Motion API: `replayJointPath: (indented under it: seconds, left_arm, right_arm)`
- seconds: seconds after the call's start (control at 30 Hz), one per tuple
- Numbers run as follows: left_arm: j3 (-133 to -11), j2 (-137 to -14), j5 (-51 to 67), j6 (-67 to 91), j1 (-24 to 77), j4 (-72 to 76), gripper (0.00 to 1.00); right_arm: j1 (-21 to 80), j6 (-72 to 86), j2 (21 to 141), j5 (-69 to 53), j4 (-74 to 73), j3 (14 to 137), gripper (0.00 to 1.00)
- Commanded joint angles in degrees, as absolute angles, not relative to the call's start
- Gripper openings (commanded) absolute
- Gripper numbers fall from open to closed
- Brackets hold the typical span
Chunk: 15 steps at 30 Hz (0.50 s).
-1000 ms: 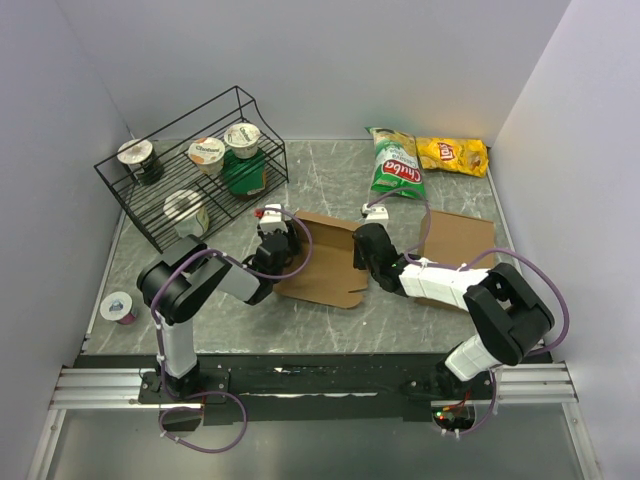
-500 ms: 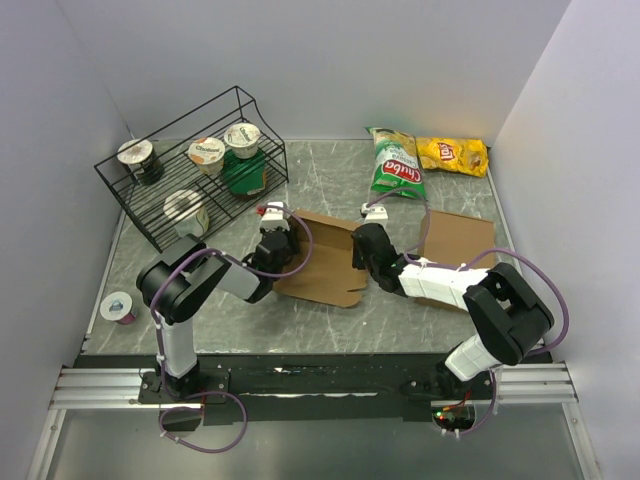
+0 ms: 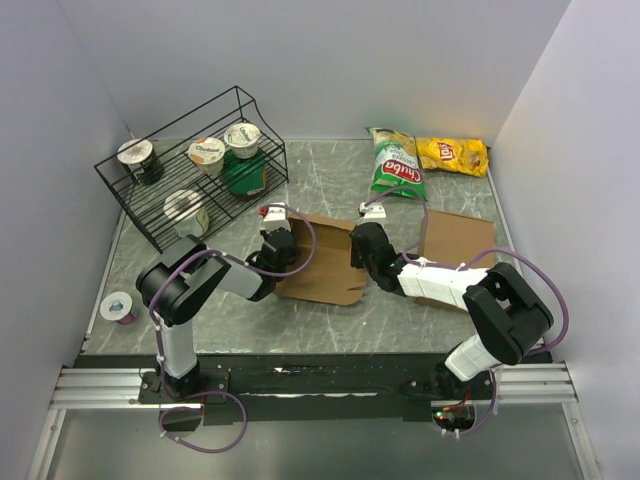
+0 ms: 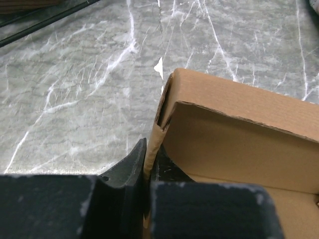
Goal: Fold the paper box
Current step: Fold the paper box at the center of the board.
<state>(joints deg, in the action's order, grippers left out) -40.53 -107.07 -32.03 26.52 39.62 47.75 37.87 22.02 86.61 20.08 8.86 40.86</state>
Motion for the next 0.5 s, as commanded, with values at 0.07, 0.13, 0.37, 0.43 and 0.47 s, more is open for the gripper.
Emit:
replayJointPath:
  seconds: [0.07,0.13,0.37,0.43,0.47]
  left_arm:
    - [-42.27,-106.44,-37.53,23.73,38.23,51.16,0.28]
    - [-41.84,-105.74,-35.69,24.34,38.32,50.89,0.47]
    - [-37.89,-98.71,-29.98,24.35,38.32,49.4,0.7]
    - [-36.13,-96.0,-27.52,23.91,38.32,48.7,0.76]
    - [-35.51,-94.93,-26.38,23.91,38.32,48.26,0.78]
  right_arm:
    - [37.79,21.27,86.57,22.94,4.39,40.6,0.0]
    - [37.79,21.27,86.66,22.85,4.31,40.78,0.0]
    - [37.88,20.74,86.92,24.26,4.04,40.87,0.0]
    - [37.71,20.48,86.92,24.78,4.39,40.61,0.0]
    - [37.71,20.22,86.92,24.96,4.66,40.43,0.0]
